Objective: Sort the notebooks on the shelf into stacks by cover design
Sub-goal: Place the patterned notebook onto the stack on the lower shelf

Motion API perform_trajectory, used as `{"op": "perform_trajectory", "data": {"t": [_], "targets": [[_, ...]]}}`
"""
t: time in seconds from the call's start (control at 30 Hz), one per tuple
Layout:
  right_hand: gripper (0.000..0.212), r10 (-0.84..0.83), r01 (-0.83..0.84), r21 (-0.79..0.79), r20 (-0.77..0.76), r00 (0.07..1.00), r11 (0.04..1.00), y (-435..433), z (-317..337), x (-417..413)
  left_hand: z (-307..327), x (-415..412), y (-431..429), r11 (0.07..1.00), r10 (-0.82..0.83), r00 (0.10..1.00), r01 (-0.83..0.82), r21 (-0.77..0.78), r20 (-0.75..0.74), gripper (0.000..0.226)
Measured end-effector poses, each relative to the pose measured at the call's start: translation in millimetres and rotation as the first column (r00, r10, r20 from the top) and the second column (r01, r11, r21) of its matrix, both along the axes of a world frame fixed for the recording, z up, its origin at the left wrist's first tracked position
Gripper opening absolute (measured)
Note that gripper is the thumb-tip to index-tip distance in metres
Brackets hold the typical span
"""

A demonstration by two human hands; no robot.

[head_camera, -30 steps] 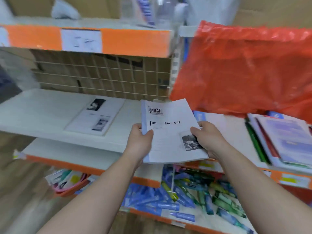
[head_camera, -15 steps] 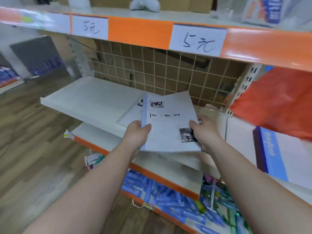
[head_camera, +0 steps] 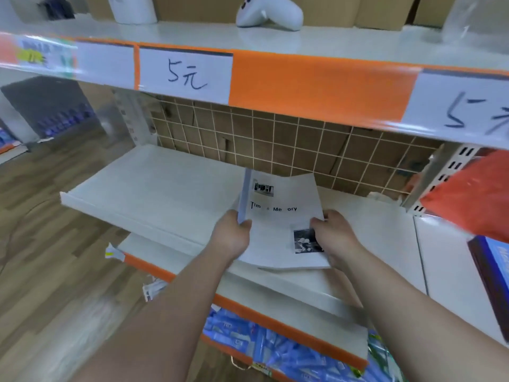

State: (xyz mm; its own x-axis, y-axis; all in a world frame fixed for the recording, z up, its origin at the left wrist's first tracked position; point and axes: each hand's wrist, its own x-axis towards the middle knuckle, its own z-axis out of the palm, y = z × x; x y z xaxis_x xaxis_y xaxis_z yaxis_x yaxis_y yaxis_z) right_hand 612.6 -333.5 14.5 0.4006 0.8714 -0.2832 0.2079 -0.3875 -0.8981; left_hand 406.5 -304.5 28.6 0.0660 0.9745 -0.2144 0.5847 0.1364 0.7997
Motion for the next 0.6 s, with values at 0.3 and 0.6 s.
{"op": "perform_trajectory", "data": {"t": [0.3,0.6], "targets": [[0.009,-0.155,0.157,-0.027,0.083,0.984,0.987,33,-11,-28,-17,-24,67,0.979,-0.197,0.967,0.203,0.023,-0.163,0.021],[0.02,-0.077,0.133,-0.127,0.37,0.926,0.983,33,-21,-39,-41,-32,99,0.942,-0.253,0.888,0.316,0.11,-0.384,0.031]]}}
